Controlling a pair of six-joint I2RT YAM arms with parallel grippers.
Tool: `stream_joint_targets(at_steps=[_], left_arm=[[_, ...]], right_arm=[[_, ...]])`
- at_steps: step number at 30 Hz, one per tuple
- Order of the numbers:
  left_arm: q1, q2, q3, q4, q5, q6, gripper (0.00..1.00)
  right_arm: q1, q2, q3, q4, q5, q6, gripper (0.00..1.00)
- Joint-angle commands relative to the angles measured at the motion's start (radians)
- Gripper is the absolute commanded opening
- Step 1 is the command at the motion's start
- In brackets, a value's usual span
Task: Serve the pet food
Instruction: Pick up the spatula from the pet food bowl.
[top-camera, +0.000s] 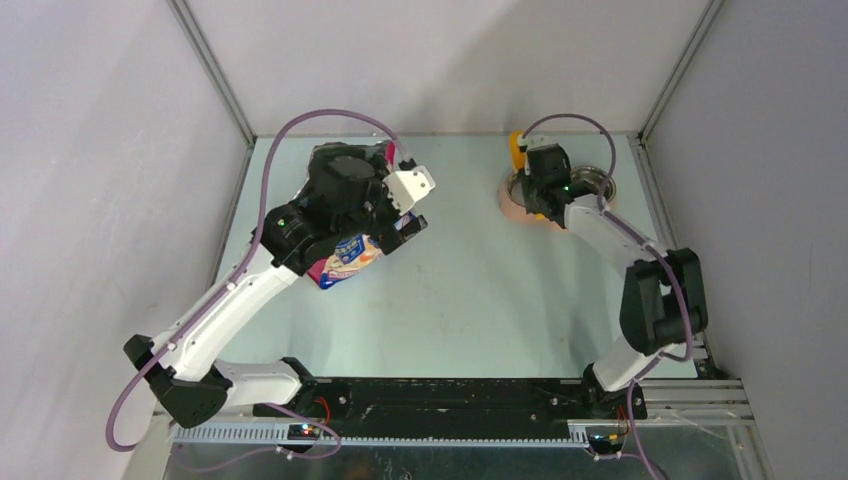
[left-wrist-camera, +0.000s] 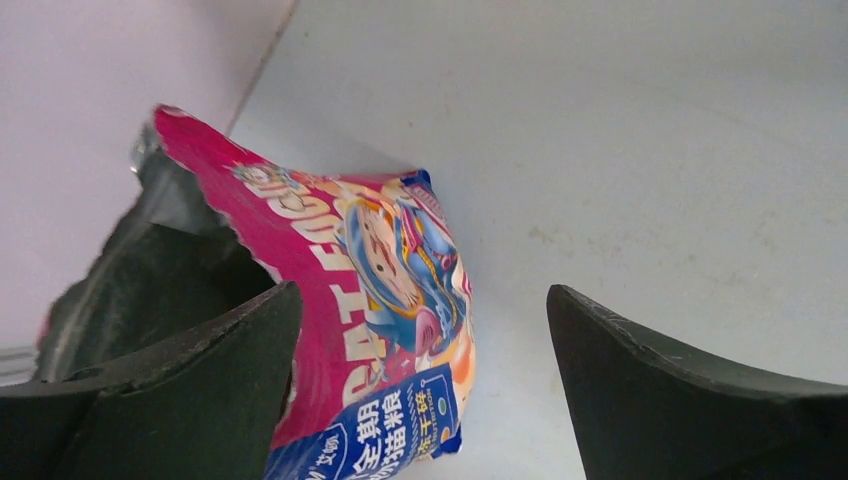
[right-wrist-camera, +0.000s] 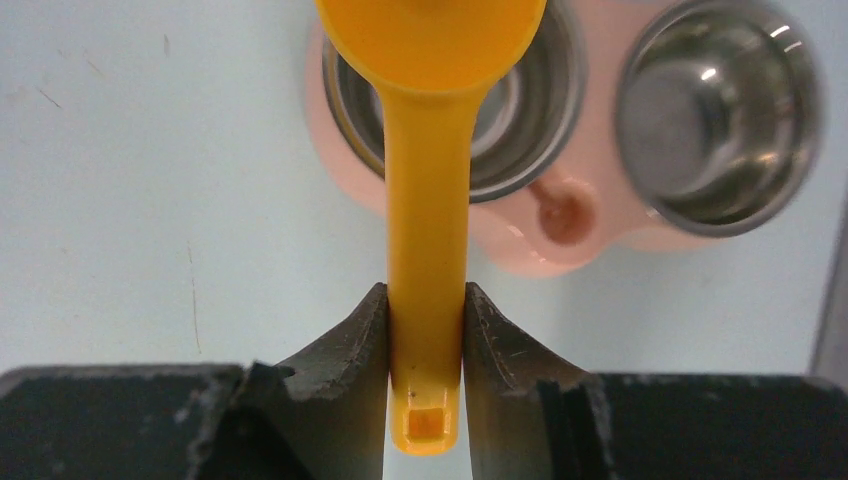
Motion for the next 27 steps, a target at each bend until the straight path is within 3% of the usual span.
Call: stream_joint_targets(at_steps=[1,7,14,19,27], left_arm=[[-0.005,0.023,0.101,-0.008,0.052,-0.051,1.0],[0.003,0.07,0.217,-0.033,0.144,-0.139,1.0],[0.1,0.119,0.324,-0.044,0.496,-0.321,1.0],[0.207,0.172,0.331,0.006,0.685,-0.463,1.0],[0.222,0.22,0.275,0.091,0.803,-0.611,1.0]], right_arm=[[-0.01,-0.148,0.011,0.085,0.031,-0.097,0.0],[-0.021,-0.286,0.006,0.085,-0.174,-0.263,0.0],[-0.006,-0.475,-0.069,0.062,-0.445,-0.468,0.0],[0.059,-0.598,-0.148,0.044,-0.482,-0.649,0.0],[0.144,-0.674,-0.224,0.033,-0.445,-0.748,0.0]])
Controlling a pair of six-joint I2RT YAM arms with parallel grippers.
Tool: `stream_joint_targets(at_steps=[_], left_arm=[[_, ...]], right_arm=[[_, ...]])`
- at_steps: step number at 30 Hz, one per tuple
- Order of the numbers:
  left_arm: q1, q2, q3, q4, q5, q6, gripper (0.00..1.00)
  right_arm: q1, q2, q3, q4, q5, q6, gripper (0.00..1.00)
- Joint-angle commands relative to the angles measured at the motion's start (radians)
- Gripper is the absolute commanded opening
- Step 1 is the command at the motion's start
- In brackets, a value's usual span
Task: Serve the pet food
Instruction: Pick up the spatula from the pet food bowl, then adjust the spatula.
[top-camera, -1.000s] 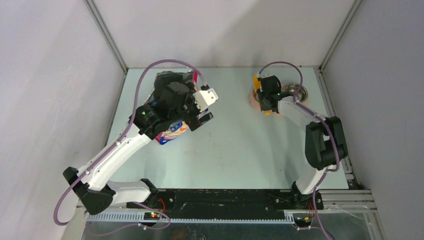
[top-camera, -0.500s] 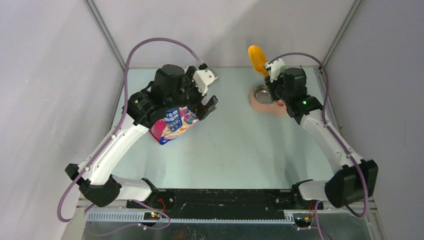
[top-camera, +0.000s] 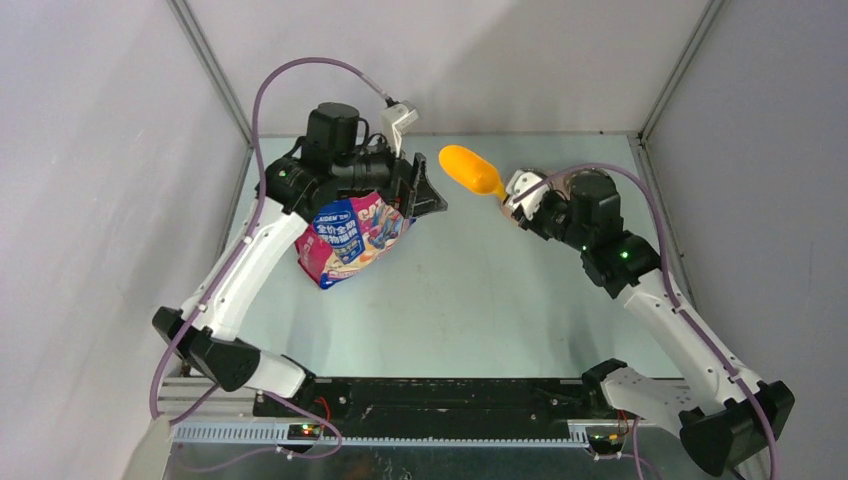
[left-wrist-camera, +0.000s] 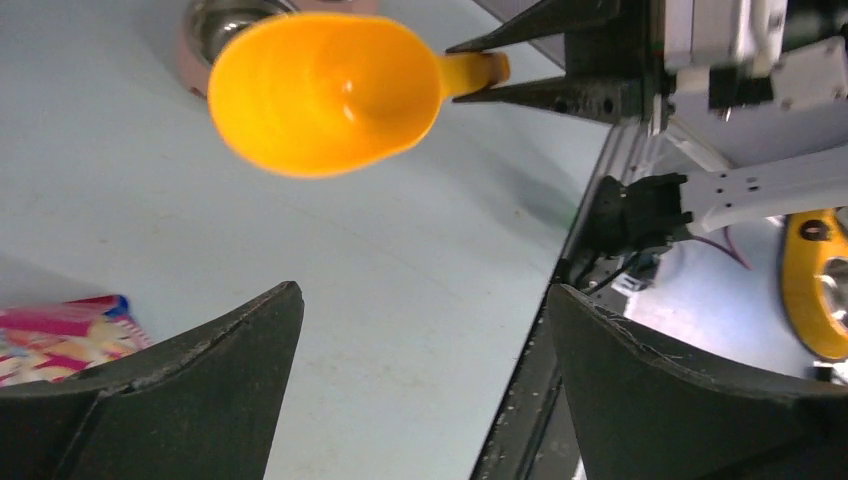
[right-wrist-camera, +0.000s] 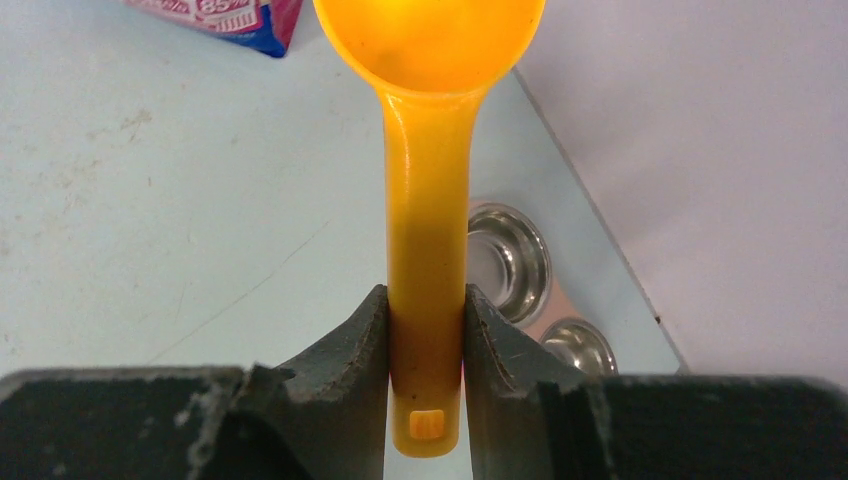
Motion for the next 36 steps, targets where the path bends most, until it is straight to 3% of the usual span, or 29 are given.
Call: stream_joint_targets(at_steps=[1,14,25,29,34,36], left_arm=[[0.002,0.019,-0.01,0.069,0.104,-0.118,1.0],[0.076,0.04,-0.073,0.122,0.066,-0.201,0.98],[0.114,0.053,-0.162,0.216,0.145,-0.278,0.84],[0.111,0.062,-0.171,0.225,0.157,-0.284,0.76],[0.108,0.062,-0.187,0.232,0.165,-0.279,0.55],[0.105,0.059,-0.187,0.227,0.158,-0.269,0.51]], right_arm=[[0.034,-0.047,-0.041,0.03,0.016,-0.096,0.0],[0.06,-0.099,-0.106,0.057,0.02,-0.127,0.0],[0.135,-0.061,-0.106,0.058,0.021,-0.128,0.0],[0.155,-0.048,-0.107,0.067,0.039,-0.127,0.0],[0.174,-0.039,-0.117,0.09,0.073,-0.133,0.0],[0.176,-0.036,-0.12,0.101,0.085,-0.132,0.0]])
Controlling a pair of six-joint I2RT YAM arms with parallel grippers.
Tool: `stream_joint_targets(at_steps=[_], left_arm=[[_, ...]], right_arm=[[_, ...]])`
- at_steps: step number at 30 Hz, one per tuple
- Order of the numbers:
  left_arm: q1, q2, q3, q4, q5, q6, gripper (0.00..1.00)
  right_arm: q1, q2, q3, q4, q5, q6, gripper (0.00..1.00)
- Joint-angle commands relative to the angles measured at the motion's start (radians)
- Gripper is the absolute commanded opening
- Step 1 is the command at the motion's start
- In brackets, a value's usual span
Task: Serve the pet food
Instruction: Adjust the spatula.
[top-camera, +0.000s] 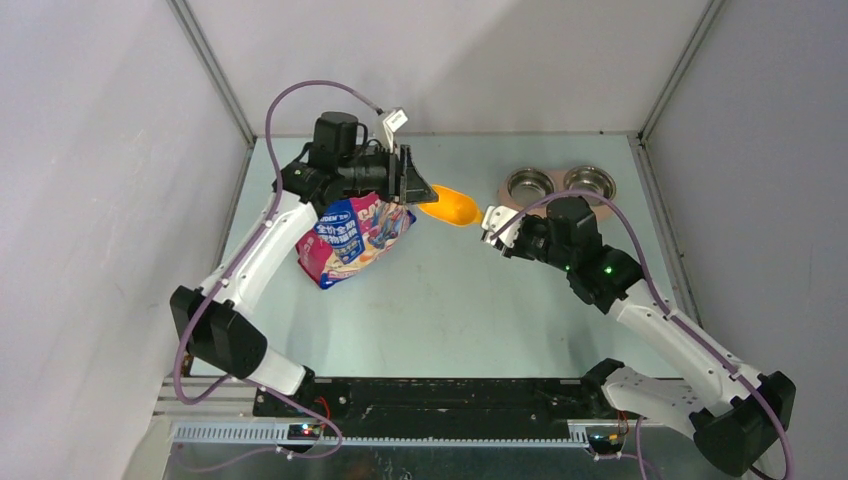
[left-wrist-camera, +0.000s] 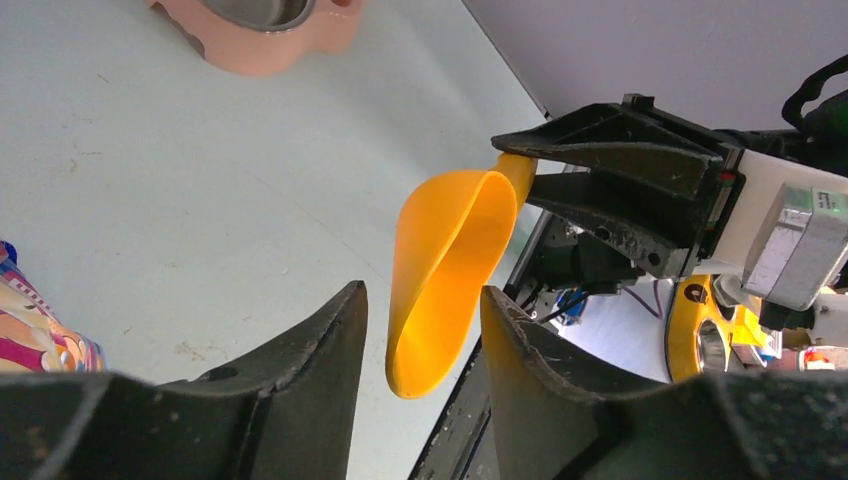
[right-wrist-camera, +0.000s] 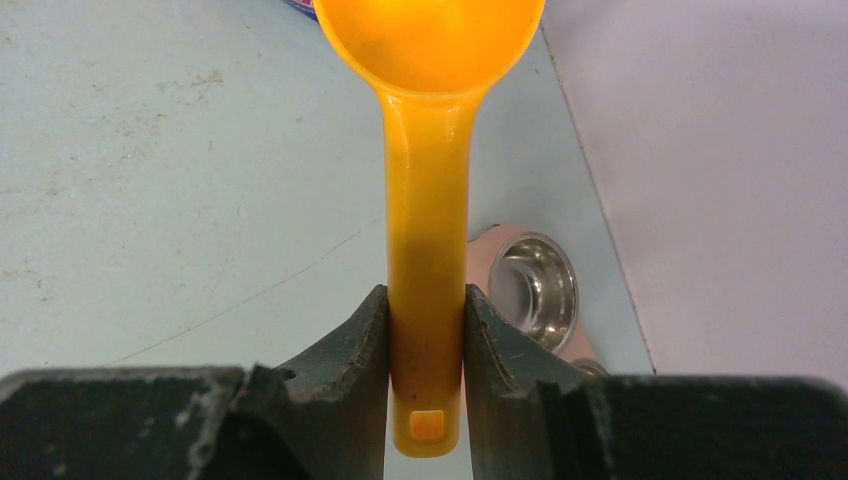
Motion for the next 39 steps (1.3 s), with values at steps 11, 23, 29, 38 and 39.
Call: stream_joint_targets(at_steps=[11,23,29,38,39], left_arm=[[-0.03,-0.002,0.022,-0.019,-0.032,0.045,0.38],[-0.041,0.01,0.054,-0.047,-0.063,0.066,0.36],[-0.041,0.011,0.057,-0.049,-0.064,0.069,0.32],[-0.05,0.013,0.061,-0.061,-0.084,0.084,0.02],[-0.051,0.012,0.062,-0.063,-0.085,0.085,0.01]], right_arm=[[0.011,-0.007,-0.004,0.088,0.031,-0.005,0.0],[0.019,-0.009,-0.005,0.063,-0.003,-0.011,0.0],[0.027,-0.005,-0.005,0.063,-0.002,-0.012,0.0],[0.028,-0.007,-0.005,0.075,0.006,-0.004,0.0],[0.029,-0.006,-0.004,0.077,0.01,-0.001,0.0]])
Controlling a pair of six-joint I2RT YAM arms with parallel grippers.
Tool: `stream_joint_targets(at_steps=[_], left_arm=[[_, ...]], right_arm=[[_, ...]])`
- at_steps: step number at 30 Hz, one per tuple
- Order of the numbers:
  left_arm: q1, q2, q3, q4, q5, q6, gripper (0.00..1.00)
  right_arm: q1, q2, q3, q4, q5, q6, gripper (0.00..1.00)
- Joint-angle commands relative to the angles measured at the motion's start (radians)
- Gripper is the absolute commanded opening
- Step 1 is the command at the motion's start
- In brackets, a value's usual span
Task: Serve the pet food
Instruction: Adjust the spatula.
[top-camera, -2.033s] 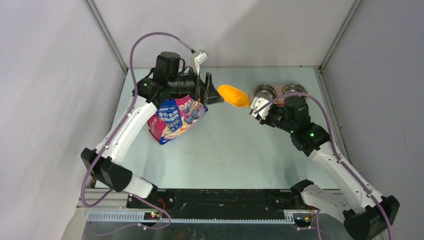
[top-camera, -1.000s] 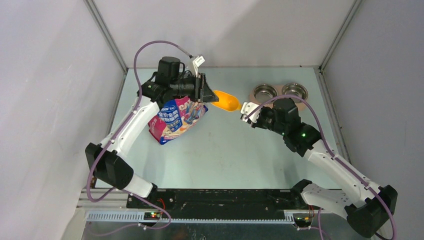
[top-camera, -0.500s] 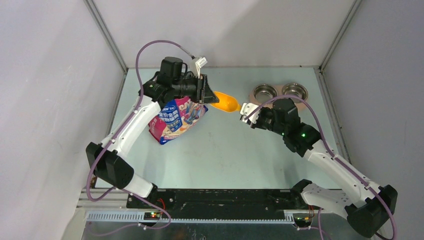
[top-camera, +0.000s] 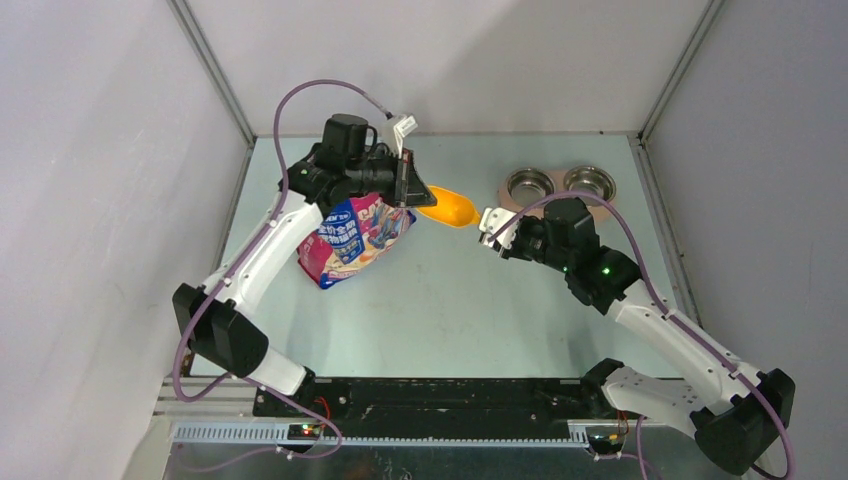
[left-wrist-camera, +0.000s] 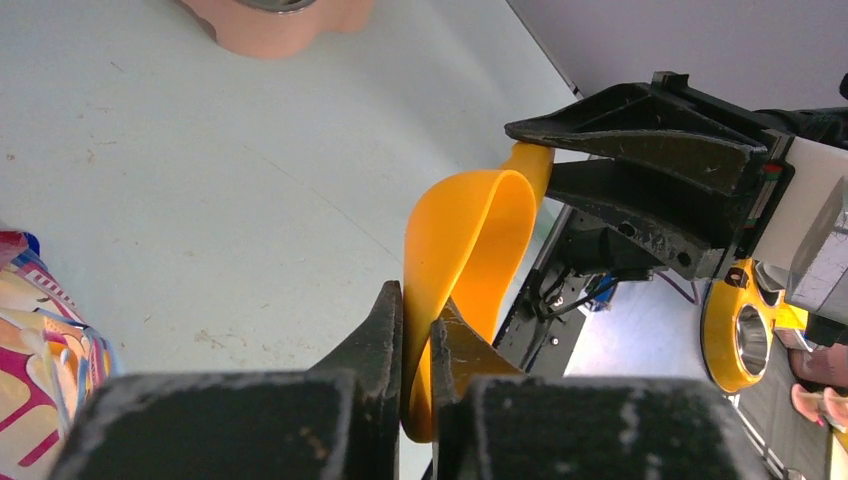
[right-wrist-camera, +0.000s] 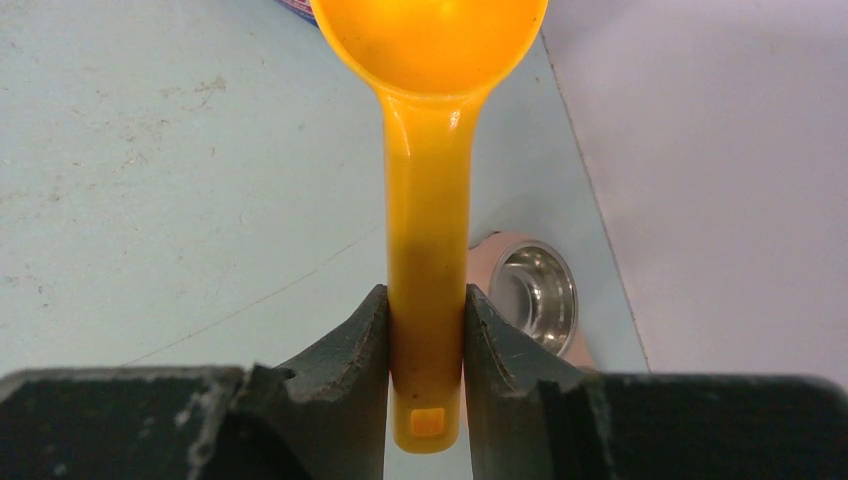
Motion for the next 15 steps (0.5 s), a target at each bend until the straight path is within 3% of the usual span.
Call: stream_joint_targets(at_steps=[1,2,3,4,5,7,10,15], left_arm=[[-0.012,-0.003,0.05,-0.007,-0.023,0.021,0.0],[-0.013,-0.004,0.052,-0.007,-0.023,0.021,0.0],[-0.014,-0.005,0.054,-0.008,-0.021,0.022,0.0],[-0.015,-0.006,0.06,-0.011,-0.021,0.023,0.0],[-0.014,-0.007,0.066,-0.015,-0.023,0.028,0.0],[-0.011,-0.012,0.093,-0.03,-0.023,0.038,0.0],[0.003,-0.024,0.151,-0.046,0.004,0.042,0.0],[0.049,-0.028,0.246,-0.053,0.077,0.021,0.0]], right_arm=[[0.008,-0.01,0.002,0.06,0.009,0.004,0.06],[0.009,-0.008,0.002,0.068,0.016,0.015,0.11],[0.009,-0.007,0.002,0.084,0.03,0.022,0.27],[0.007,-0.005,0.002,0.092,0.035,0.042,0.35],[0.001,-0.004,0.002,0.111,0.039,0.07,0.52],[-0.017,-0.005,0.007,0.129,0.023,0.123,0.71],[-0.072,0.009,0.058,0.092,-0.064,0.218,0.82],[-0.31,0.066,0.237,0.018,-0.447,0.518,0.91]])
